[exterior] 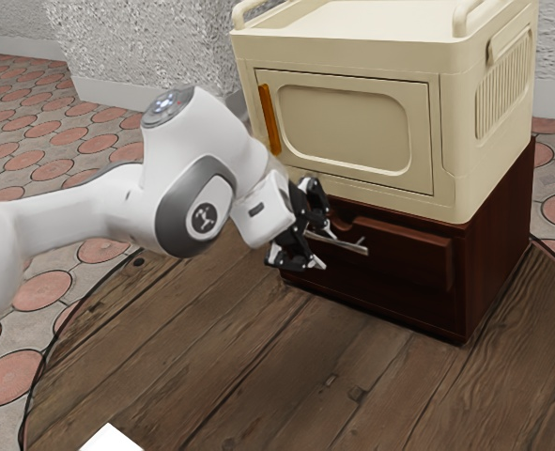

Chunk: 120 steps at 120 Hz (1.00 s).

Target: Pull the drawer handle with one arm to open the drawer

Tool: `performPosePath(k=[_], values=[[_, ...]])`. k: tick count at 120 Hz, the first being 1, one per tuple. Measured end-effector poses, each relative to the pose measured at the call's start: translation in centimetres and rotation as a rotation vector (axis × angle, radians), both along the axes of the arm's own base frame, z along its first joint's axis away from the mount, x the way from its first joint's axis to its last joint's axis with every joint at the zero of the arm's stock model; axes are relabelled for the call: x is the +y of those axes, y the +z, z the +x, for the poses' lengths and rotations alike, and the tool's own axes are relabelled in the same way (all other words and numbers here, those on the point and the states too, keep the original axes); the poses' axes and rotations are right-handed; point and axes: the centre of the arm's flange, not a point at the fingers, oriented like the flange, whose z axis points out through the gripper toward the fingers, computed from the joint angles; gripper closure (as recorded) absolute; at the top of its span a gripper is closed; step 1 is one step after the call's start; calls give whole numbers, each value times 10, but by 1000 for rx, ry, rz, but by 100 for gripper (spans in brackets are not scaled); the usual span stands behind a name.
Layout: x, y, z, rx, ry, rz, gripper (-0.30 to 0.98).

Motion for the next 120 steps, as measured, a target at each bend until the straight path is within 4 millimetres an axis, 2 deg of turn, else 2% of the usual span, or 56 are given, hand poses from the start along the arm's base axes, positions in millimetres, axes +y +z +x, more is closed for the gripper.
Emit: performPosePath(k=[16,41,56,78,120], values=[[0,3,-15,3,6,-1,53],[-1,4,-38,8,14,0,58],[-4,5,-56,6,14,3,58],[-17,3,-69,3,2,5,59],[-18,8,-121,-16,17,14,60]])
